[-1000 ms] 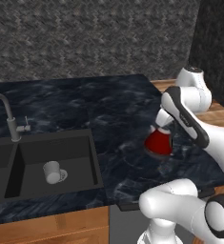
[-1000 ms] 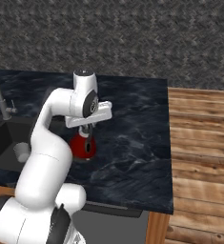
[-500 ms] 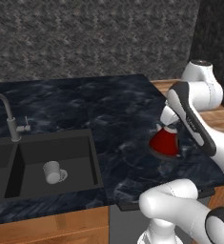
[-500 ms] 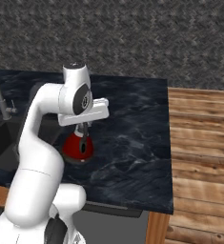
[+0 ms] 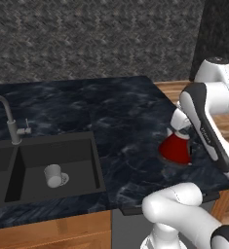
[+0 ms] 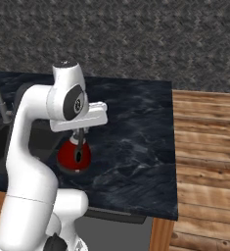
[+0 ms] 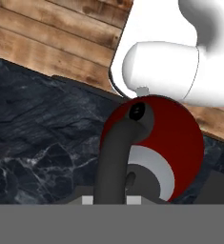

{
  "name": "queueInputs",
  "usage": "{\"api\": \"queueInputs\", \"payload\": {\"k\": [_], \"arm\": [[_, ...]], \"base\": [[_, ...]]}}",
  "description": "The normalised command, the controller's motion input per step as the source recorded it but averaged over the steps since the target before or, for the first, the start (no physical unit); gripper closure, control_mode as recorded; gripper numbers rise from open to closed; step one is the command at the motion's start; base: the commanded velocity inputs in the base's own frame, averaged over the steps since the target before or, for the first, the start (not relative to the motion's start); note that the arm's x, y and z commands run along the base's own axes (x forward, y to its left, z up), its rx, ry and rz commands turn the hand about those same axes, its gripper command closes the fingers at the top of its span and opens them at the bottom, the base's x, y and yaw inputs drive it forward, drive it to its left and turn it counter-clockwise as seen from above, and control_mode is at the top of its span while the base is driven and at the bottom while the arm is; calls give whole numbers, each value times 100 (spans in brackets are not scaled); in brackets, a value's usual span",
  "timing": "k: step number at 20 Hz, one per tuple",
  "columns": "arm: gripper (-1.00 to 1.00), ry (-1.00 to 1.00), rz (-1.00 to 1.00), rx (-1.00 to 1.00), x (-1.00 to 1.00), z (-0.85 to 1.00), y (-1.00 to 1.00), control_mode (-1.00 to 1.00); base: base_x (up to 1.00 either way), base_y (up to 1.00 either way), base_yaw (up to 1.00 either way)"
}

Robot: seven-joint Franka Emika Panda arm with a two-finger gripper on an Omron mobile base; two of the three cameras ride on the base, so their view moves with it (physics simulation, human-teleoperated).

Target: Place the kettle in the left basin and the glass cup in the right basin of the sink.

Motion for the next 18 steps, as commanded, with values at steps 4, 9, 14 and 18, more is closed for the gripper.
{"api": "queueInputs", "payload": {"k": [4, 9, 14, 18], "arm": [[100, 0, -3, 0, -47, 16, 0, -100], [100, -1, 0, 0, -34, 4, 0, -100], [100, 0, 0, 0, 0, 0, 0, 100], [100, 0, 0, 0, 0, 0, 0, 100]], "base": [[0, 0, 0], [0, 0, 0], [-42, 0, 0], [-58, 15, -1]]}}
